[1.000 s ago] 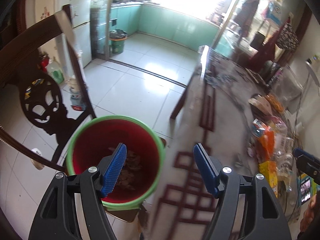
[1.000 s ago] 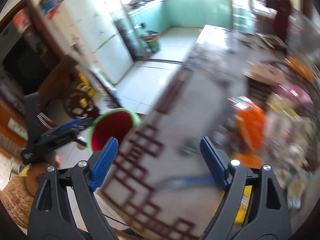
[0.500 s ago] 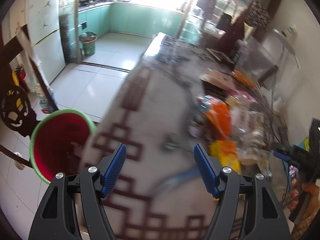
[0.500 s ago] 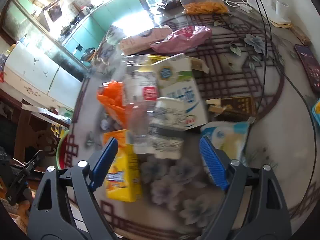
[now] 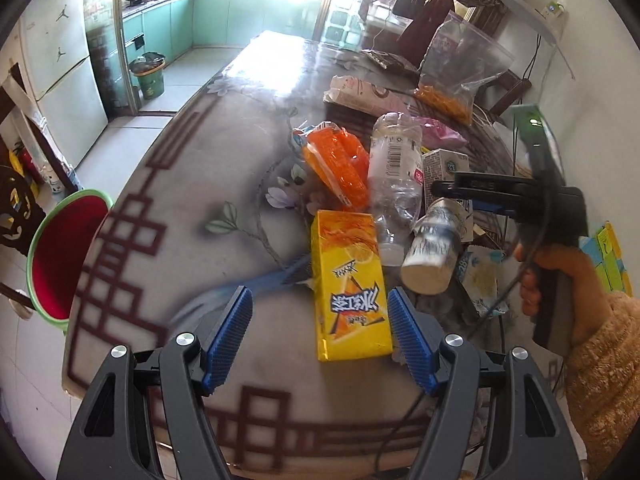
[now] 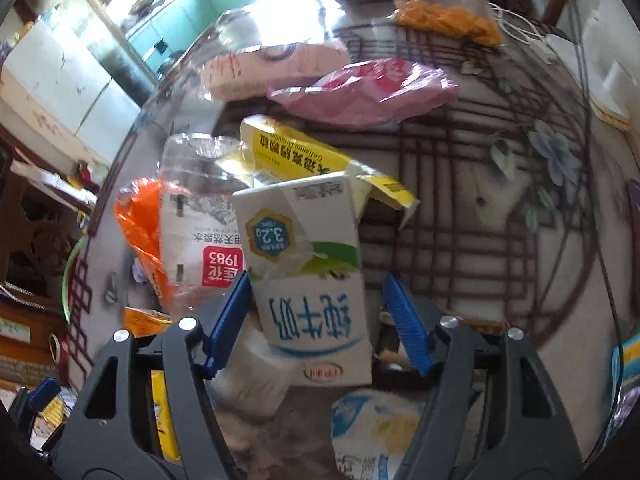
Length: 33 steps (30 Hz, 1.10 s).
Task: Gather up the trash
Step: 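Grasp the yellow juice carton with the left tool while the right tool grasps the white milk carton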
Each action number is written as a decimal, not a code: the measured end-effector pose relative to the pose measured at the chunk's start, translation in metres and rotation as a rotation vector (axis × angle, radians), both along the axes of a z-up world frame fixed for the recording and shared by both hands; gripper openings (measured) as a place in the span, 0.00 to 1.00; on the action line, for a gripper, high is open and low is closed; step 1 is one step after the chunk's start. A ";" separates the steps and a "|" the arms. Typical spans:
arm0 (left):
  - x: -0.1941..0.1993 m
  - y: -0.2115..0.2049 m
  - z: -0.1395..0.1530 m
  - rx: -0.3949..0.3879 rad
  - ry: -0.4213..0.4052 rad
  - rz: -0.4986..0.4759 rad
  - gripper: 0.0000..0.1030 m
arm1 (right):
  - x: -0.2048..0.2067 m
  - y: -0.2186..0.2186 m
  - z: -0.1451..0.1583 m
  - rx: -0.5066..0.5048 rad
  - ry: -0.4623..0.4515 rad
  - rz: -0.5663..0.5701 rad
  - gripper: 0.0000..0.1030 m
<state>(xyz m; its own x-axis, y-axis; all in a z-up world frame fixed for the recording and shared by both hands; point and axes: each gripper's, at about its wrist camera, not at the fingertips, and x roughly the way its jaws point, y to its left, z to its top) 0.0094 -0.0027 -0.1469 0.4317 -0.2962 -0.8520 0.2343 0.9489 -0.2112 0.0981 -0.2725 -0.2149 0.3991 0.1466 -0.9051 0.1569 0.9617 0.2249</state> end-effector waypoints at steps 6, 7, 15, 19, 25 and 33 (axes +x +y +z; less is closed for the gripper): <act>0.003 -0.011 -0.007 0.018 0.029 0.016 0.65 | -0.013 -0.010 0.020 0.039 -0.067 0.014 0.52; 0.005 -0.014 -0.009 0.016 0.038 0.014 0.65 | -0.019 -0.013 0.030 0.052 -0.094 0.012 0.52; 0.031 -0.052 -0.042 0.057 0.097 -0.051 0.65 | -0.065 -0.036 0.094 0.090 -0.250 0.008 0.52; 0.042 -0.064 -0.057 0.080 0.112 -0.050 0.65 | -0.085 -0.040 0.101 0.095 -0.261 0.003 0.52; 0.049 -0.068 -0.073 0.078 0.146 -0.026 0.64 | -0.096 -0.042 0.098 0.107 -0.248 -0.004 0.52; 0.045 -0.061 -0.071 0.033 0.159 -0.020 0.56 | -0.100 -0.030 0.101 0.112 -0.256 0.028 0.52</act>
<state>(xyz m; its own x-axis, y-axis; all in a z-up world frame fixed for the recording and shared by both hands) 0.0541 -0.0634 -0.2179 0.2853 -0.2743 -0.9184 0.2193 0.9514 -0.2160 -0.0018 -0.3027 -0.1141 0.6074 0.2544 -0.7525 0.0548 0.9317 0.3592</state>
